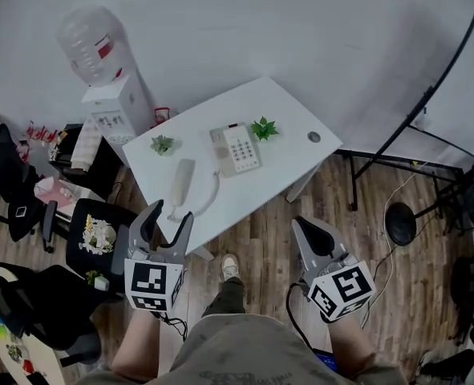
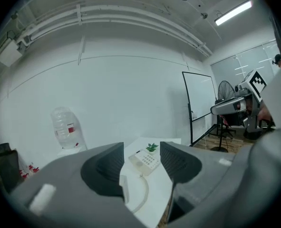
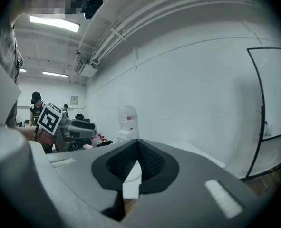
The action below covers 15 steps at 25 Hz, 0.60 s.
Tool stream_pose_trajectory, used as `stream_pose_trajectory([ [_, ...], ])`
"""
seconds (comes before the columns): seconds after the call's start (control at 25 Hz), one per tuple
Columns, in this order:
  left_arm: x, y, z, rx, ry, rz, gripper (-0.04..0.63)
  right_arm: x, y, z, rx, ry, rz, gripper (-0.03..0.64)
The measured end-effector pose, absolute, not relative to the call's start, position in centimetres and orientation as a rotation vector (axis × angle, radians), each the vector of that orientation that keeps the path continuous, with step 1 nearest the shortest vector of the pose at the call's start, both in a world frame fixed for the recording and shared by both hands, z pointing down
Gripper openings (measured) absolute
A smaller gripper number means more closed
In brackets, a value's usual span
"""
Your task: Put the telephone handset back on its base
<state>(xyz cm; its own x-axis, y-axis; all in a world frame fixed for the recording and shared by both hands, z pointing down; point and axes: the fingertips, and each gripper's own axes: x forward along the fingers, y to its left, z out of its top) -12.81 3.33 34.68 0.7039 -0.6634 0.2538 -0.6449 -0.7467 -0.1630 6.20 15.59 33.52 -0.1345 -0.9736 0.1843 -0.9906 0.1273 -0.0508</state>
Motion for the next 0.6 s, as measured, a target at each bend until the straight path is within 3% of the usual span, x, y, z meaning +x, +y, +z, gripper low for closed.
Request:
stream_pose_trajectory([
  [0.6, -10.5, -14.9, 46.6, -2.872, 1.178, -0.88, 0.252, 9.7, -4.6, 39.2, 1.786, -2.255, 0.402, 0.029],
])
